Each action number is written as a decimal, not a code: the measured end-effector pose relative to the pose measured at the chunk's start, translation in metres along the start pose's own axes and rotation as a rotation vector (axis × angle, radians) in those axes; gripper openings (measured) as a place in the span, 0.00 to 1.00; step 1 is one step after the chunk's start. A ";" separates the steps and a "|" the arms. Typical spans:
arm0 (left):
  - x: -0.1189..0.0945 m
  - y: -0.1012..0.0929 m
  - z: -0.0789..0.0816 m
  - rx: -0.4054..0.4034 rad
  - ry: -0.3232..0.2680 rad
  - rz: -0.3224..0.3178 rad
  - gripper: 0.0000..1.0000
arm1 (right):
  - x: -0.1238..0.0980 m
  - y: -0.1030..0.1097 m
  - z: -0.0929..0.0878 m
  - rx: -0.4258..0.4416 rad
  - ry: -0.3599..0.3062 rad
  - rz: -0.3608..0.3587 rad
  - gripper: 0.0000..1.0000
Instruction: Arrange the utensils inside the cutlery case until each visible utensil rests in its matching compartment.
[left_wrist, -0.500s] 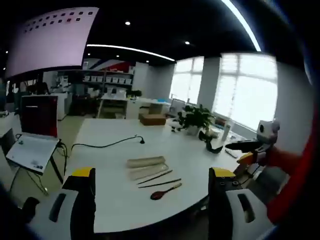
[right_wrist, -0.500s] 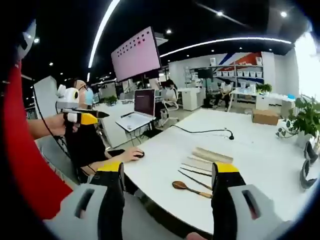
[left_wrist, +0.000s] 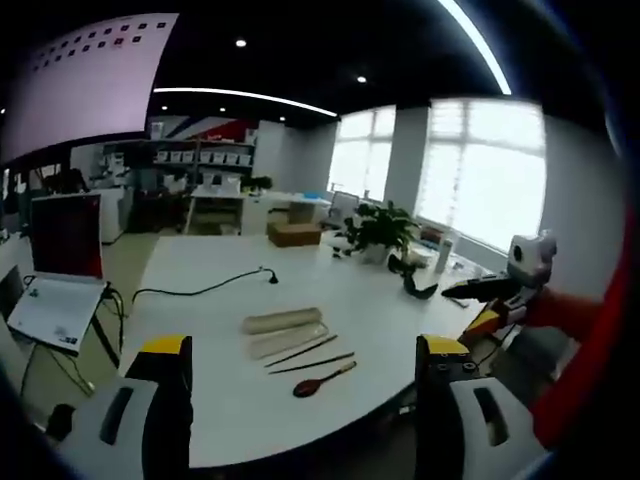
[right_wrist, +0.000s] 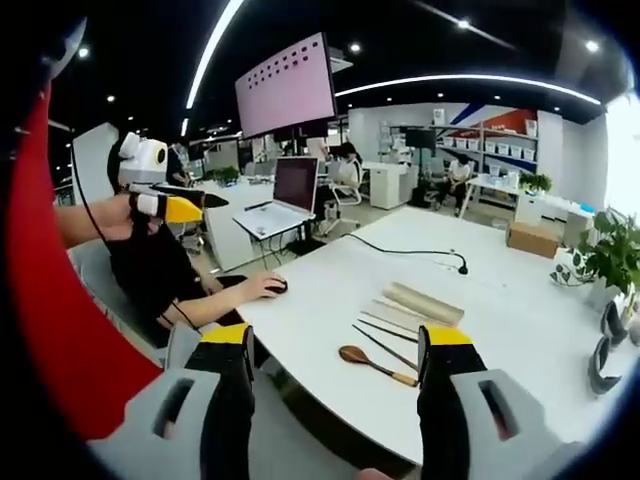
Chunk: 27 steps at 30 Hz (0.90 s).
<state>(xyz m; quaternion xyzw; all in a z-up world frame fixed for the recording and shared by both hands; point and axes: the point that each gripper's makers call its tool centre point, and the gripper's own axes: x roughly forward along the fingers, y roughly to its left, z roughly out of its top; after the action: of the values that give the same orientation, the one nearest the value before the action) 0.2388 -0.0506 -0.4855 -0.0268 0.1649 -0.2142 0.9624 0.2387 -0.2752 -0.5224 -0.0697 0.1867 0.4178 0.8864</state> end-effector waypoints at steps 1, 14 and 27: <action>0.000 0.000 0.000 0.015 0.003 0.005 0.94 | 0.000 0.000 0.000 -0.003 0.003 0.002 0.65; -0.010 -0.001 0.001 0.061 -0.016 -0.010 0.94 | 0.001 -0.001 -0.011 -0.087 0.075 -0.017 0.57; -0.017 0.015 -0.007 0.067 0.014 0.017 0.93 | 0.013 -0.002 -0.004 -0.103 0.074 -0.035 0.52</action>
<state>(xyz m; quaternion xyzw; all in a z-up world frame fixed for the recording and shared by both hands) 0.2283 -0.0299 -0.4890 0.0084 0.1647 -0.2115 0.9634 0.2468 -0.2681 -0.5313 -0.1337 0.1963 0.4086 0.8812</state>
